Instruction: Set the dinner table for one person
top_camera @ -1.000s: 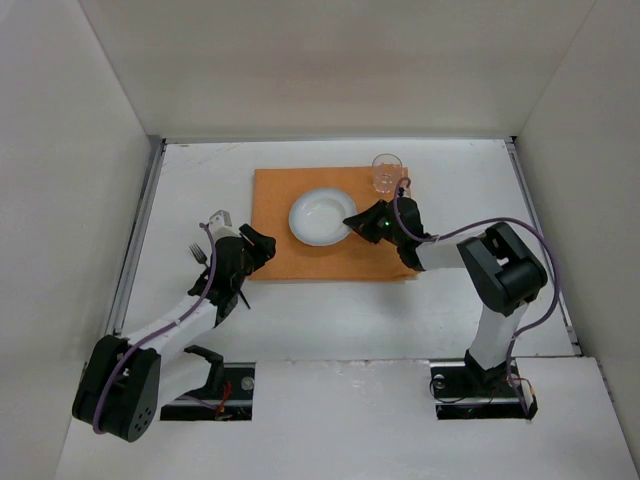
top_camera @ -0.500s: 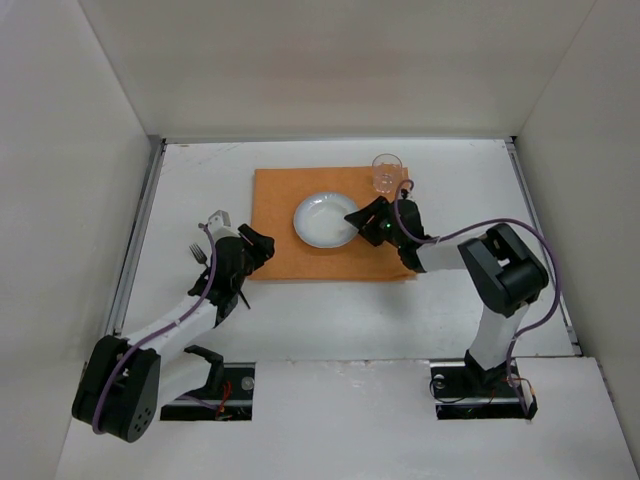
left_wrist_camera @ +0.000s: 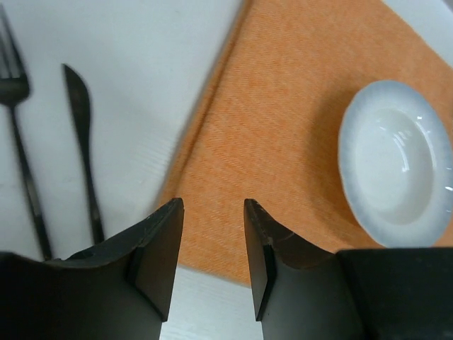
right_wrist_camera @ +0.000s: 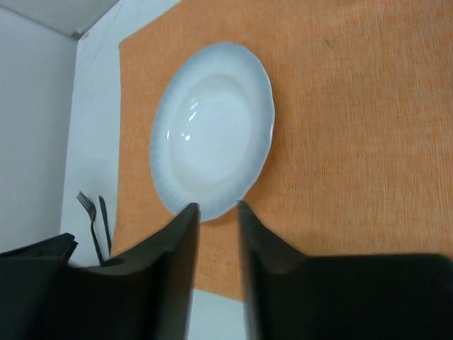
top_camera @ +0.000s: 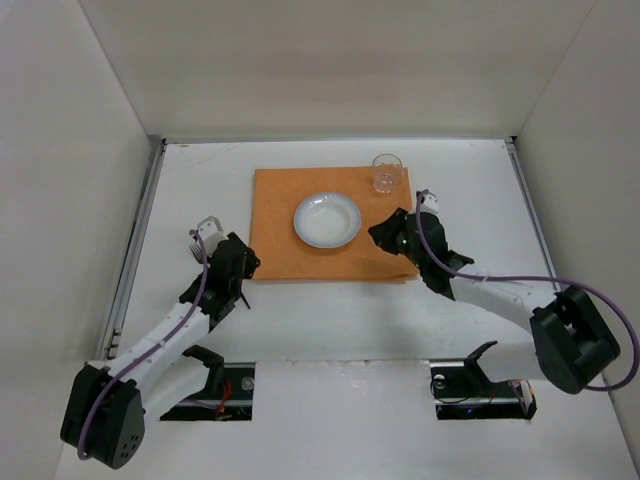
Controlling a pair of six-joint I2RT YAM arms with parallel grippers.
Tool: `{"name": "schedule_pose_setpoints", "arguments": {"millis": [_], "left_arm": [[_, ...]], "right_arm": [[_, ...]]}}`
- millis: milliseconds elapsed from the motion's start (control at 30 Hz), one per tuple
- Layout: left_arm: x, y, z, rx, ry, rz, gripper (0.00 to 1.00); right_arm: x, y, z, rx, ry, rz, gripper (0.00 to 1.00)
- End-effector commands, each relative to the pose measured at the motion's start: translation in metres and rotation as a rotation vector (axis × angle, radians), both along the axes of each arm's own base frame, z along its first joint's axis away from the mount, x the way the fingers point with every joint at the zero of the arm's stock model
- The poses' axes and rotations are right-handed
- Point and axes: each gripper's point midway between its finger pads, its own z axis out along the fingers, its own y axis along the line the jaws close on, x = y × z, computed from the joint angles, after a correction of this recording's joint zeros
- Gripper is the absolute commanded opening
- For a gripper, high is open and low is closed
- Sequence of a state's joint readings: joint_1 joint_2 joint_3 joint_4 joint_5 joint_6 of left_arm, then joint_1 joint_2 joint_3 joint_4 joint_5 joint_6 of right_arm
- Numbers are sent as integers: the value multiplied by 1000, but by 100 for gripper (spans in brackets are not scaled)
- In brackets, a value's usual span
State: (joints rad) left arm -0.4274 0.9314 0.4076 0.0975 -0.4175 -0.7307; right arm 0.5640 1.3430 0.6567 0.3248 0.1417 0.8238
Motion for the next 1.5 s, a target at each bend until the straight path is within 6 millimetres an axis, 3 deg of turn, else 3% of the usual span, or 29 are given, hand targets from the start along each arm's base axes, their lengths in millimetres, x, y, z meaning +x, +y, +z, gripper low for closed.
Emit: {"name": "schedule_pose_setpoints", "arguments": {"millis": [0,33,100,267,600,1000,1267,1467], "left_arm": [[-24,31,-2,133,92,80,38],[-32,38,-6,159,118,98,39],[-42,48,-9,188,155,122,39],[-61,58,-31,204,271,155,39],[-51,40,-49,179,317,129,38],[-41,29,-64,155,347,100,31],[-44,36,-77,156,397,125,25],[-44,33,-84,159,436,109,11]], "right_arm": [[-21,-12,-7,-151,-24,21,17],[-26,-13,0,-161,-42,22,10],[-32,-18,16,-177,-90,6,8],[-40,-32,43,-209,-189,-10,17],[-49,-25,29,-158,-188,44,38],[-55,-9,25,-144,-203,98,45],[-56,-9,22,-137,-200,100,51],[-52,-19,19,-136,-191,66,62]]}}
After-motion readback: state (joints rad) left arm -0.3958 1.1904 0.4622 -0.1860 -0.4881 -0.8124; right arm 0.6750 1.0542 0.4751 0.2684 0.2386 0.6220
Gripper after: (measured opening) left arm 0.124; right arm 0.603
